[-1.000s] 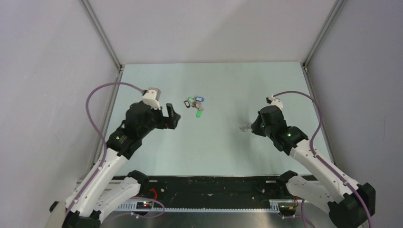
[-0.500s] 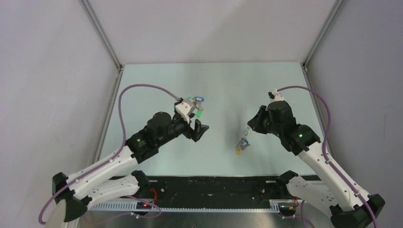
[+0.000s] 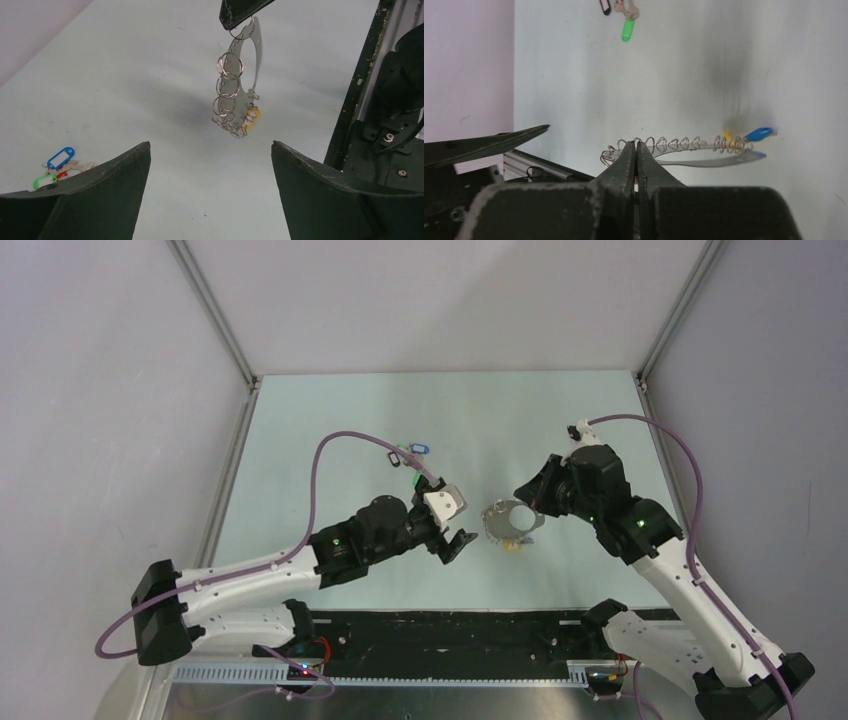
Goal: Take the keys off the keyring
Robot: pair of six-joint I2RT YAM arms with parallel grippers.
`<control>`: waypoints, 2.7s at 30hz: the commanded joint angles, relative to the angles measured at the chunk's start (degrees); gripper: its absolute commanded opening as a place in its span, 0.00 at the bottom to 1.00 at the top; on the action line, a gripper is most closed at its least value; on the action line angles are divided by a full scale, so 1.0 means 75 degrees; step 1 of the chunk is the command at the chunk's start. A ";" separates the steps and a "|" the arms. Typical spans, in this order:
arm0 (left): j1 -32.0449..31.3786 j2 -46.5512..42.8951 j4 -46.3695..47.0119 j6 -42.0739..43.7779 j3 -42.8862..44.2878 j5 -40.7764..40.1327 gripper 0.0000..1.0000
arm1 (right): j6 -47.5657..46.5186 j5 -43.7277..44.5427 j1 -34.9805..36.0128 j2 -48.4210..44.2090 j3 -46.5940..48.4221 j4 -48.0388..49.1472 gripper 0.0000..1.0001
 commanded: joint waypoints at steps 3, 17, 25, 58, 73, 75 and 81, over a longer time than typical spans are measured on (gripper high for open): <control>-0.0062 0.0425 0.0719 0.0595 0.0607 0.0054 0.94 | 0.0256 -0.0434 0.0068 0.0076 0.0641 0.0395 0.00; -0.0001 0.2076 0.0742 0.0530 0.1757 -0.0003 0.95 | 0.0348 -0.0673 0.0288 -0.0130 0.0697 0.0534 0.00; 0.0540 0.1920 0.0790 0.0718 0.1661 0.1646 0.97 | 0.0153 -0.0938 0.0296 -0.0164 0.0793 0.0392 0.00; 0.1201 0.0105 -0.2313 0.0370 0.2840 0.4258 0.00 | -0.5107 -0.3827 0.0449 -0.2266 -0.1068 0.3680 0.99; 0.1599 -0.0070 -0.2788 -0.0092 0.3461 0.5446 0.02 | -0.6463 -0.4662 0.1100 -0.1191 -0.1081 0.4098 0.17; 0.1616 -0.0248 -0.2788 -0.0062 0.3437 0.4944 0.24 | -0.6437 -0.4529 0.1114 -0.1280 -0.1080 0.4097 0.01; 0.1638 -0.1050 -0.2520 -0.0130 0.2801 0.2676 0.98 | -0.5932 -0.3908 0.1096 -0.1761 -0.1054 0.4749 0.00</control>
